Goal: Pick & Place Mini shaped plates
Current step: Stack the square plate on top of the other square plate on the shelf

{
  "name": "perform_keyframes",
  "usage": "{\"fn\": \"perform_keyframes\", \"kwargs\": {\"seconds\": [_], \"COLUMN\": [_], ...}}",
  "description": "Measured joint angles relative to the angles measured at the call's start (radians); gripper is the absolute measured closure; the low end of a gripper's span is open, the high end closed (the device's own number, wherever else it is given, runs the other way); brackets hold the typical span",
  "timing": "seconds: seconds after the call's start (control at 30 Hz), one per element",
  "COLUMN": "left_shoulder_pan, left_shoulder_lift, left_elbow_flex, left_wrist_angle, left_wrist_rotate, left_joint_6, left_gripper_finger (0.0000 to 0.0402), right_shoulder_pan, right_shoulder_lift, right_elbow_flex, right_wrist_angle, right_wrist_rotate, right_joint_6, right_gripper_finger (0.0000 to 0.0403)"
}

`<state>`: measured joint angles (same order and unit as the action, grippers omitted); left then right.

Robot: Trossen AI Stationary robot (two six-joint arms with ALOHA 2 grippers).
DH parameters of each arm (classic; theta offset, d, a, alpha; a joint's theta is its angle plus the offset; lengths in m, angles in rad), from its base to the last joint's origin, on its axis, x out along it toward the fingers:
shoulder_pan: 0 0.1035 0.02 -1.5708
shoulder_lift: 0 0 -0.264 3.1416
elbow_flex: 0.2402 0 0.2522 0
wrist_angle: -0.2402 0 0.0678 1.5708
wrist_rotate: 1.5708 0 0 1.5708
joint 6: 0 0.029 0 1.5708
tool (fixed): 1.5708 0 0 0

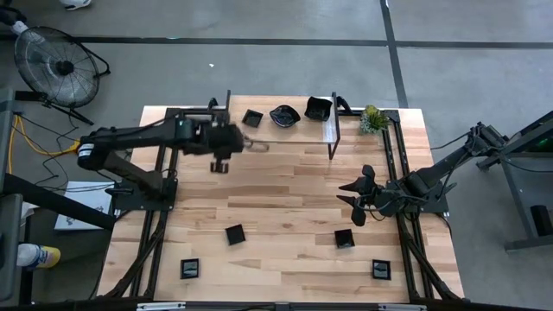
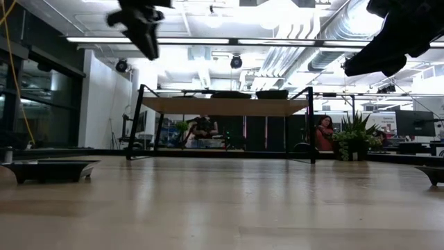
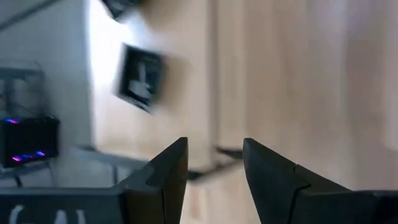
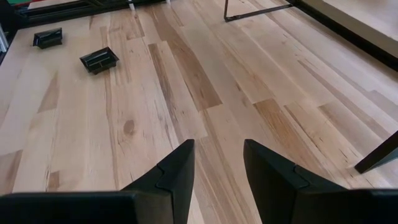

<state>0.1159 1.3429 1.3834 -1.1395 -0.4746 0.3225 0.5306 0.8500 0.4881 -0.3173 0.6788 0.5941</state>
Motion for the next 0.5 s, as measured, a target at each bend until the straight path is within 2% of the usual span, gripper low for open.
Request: {"fn": "perform_keyframes", "kwargs": {"seconds": [0.2,0.37,0.5], "left_shoulder_pan": [-0.219,-0.421,-0.591], "left_shoulder_lift": [-0.002,0.000,0.000], "left_elbow_flex": [-0.013,-0.073,-0.131], "left_wrist_angle": [-0.258,-0.287,-0.240], "left_wrist_rotate": [0.033,0.146,0.240], "left_joint_6": [-0.267,-0.453,-0.629], "left_gripper_finger": [0.0252,0.0252,0.0252], "right_shoulder_pan": [0.000,0.000,0.000], "right_shoulder_lift": [0.000,0.000,0.000], "right_elbow_flex": [0.000,0.000,0.000], "right_wrist_angle": [0.000,0.000,0.000], "right_wrist_rotate": [-0.001,-0.001,-0.001], "right_joint_6": [0.000,0.000,0.000], "right_gripper_finger": [0.0269,0.0269,0.0269]}}
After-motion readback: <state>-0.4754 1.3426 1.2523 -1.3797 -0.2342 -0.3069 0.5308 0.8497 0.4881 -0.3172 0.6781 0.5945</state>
